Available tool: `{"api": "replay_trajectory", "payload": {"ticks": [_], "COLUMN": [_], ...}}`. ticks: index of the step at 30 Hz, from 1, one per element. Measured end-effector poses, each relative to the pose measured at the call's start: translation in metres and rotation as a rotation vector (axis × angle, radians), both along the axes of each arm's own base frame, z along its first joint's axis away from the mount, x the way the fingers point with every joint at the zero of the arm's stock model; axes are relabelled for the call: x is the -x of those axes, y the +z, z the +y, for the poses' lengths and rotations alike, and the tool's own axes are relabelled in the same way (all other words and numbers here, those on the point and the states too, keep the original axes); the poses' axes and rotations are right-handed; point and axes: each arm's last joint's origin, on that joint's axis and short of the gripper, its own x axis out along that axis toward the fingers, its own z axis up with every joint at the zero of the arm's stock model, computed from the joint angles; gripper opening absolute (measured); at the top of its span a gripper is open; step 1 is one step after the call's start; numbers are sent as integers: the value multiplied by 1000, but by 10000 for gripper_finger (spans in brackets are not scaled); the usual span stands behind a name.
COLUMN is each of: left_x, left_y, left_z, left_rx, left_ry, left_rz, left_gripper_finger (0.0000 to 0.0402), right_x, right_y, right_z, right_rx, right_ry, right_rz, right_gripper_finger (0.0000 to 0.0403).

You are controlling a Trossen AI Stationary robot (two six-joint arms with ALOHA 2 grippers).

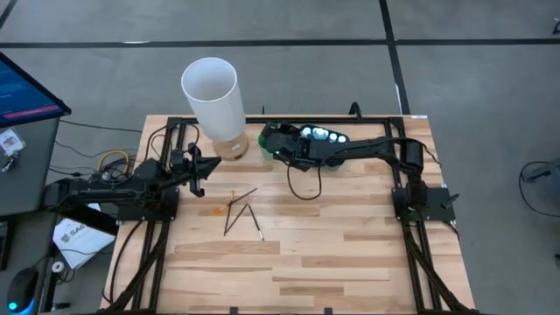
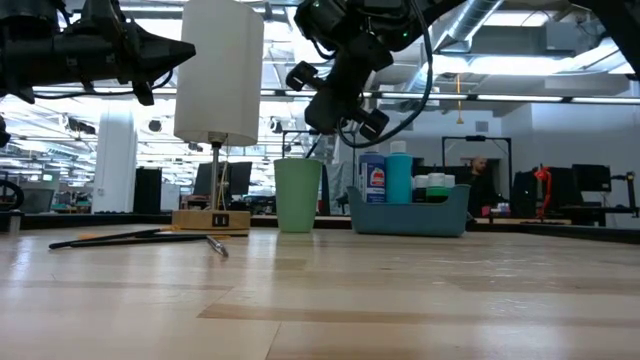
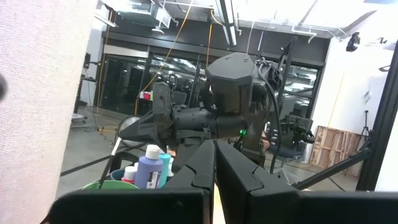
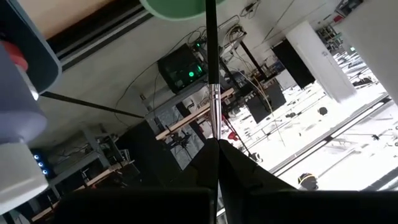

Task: Pick & Place Paint Supplies
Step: Put the right silver paint brush into the green cup

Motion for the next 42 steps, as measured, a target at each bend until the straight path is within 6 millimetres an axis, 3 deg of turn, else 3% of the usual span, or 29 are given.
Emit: {"api": "replay_trajectory", "payload": {"ticks": [12, 19, 27, 32, 37, 42], "left_x": [0, 0, 0, 0, 0, 0], "left_y": [0, 0, 0, 0, 0, 0], "left_z": [0, 0, 0, 0, 0, 0], "left_rx": [0, 0, 0, -1, -1, -1], "left_ry": [0, 0, 0, 0, 0, 0], "left_rz": [0, 0, 0, -1, -4, -4], "left_gripper_finger": [2, 2, 2, 2, 2, 2], "right_x": [0, -1, 4, 18, 31, 35], "right_y": [0, 7, 72, 107, 115, 99], "right_z": [2, 11, 61, 101, 135, 166], "right_rx": [-8, -26, -148, -374, -623, -1040], "right_ry": [-5, -36, 9, -38, -86, -200], "right_rz": [-22, -150, -593, -1077, -1315, -1378], "right_gripper_finger": [65, 92, 93, 93, 93, 93]}}
